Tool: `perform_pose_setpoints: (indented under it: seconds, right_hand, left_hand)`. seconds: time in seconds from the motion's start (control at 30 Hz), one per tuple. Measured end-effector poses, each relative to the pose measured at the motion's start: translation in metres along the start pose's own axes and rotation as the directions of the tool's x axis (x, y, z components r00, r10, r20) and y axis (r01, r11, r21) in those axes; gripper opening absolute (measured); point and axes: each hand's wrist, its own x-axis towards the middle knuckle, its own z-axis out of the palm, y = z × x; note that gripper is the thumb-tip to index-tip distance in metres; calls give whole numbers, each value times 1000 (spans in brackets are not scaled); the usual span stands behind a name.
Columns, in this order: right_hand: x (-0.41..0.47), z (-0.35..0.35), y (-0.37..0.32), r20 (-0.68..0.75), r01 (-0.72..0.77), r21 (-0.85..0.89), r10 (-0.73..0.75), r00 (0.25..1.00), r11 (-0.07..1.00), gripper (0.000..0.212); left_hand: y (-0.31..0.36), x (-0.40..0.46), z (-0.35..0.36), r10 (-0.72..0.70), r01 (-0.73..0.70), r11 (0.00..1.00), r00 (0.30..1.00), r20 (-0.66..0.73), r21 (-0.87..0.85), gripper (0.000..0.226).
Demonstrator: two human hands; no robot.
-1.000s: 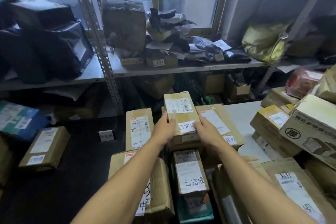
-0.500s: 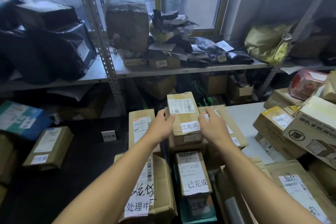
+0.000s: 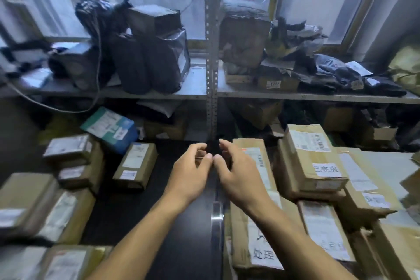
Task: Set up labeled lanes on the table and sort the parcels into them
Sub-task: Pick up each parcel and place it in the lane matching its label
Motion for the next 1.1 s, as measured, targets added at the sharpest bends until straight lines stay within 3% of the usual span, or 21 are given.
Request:
perform_pose_setpoints:
  seconds: [0.23, 0.47, 0.57, 0.7, 0.8, 0.93, 1.0, 1.1]
  right_hand:
    - [0, 141, -70, 231, 50, 8, -50, 972, 999, 51]
    - [-16, 262, -136, 420, 71, 67, -93, 903, 995, 46]
    - [-20, 309, -151, 519, -1, 113, -58, 853, 994, 47]
    - [-21, 365, -155, 645, -163, 127, 43, 763, 978, 42]
    - [-23, 405, -152, 693, -274, 93, 136, 708, 957, 47]
    - [-27, 445, -153, 729, -367, 26, 234, 643, 930, 63]
    - [-29, 457, -157, 741, -379, 12, 246, 625, 925, 62]
    - [-30, 468, -165, 752, -402, 77, 212, 624, 912, 49]
  left_hand:
    - [-96, -18, -143, -112, 121, 992, 972, -206, 33, 27]
    - [-177, -47, -265, -230, 258, 966, 902, -364, 28, 26]
    - [-206, -62, -309, -275, 309, 951, 847, -454, 1, 28]
    - [-244, -73, -371, -266, 286, 955, 696, -667, -82, 24]
    - [-277, -66, -398, -378, 381, 914, 675, -634, -140, 27]
    - [-309, -53, -402, -460, 476, 874, 740, -491, -102, 48]
    - [-318, -47, -402, -522, 514, 846, 748, -409, -140, 54]
    - [-327, -42, -396, -540, 521, 838, 754, -373, -161, 46]
